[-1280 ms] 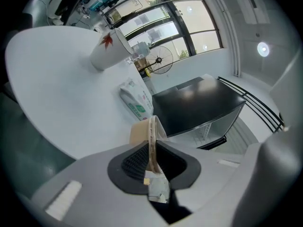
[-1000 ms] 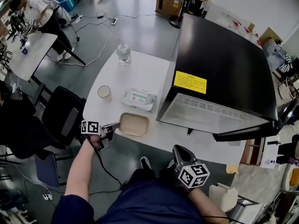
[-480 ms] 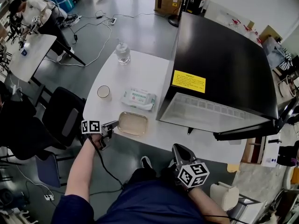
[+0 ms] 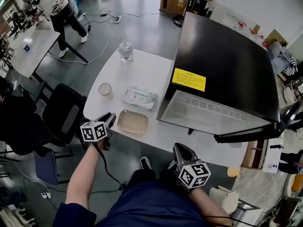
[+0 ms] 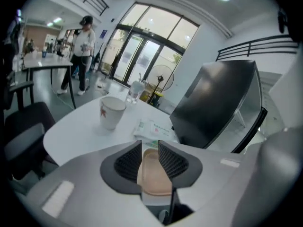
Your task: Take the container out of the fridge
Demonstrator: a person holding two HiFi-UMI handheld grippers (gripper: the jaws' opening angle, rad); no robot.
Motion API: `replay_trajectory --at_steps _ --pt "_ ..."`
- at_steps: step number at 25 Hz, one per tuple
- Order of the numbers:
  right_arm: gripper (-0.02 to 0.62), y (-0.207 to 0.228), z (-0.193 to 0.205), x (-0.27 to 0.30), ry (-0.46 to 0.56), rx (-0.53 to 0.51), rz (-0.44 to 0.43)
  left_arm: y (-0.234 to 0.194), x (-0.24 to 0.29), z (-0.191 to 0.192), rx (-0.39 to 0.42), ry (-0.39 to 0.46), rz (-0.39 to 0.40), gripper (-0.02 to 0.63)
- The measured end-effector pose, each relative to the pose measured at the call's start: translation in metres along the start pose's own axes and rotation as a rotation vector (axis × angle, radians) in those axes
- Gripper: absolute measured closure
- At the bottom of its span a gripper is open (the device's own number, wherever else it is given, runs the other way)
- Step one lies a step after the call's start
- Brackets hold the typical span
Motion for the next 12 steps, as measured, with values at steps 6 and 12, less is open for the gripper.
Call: replay_trajectory --at_steps 6,12 --pt "0.589 0.013 -0.013 -0.007 0.038 -0.017 0.004 0.082 -0.023 -0.022 0.089 0.169 0.045 0.525" --pt "0.589 0.034 -0.044 -0.018 0.126 -0.065 0.040 0.166 -0.040 -0.033 0.214 0.303 0.100 0.525"
Point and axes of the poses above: the fingertips, and each gripper's own axes: x forward along the fingers, y to its right, z out of its underside, the point moved 10 cm from there along -x, backward along the fingers, and after that the axes turned 1 degree about y, right-handed, at the moved point
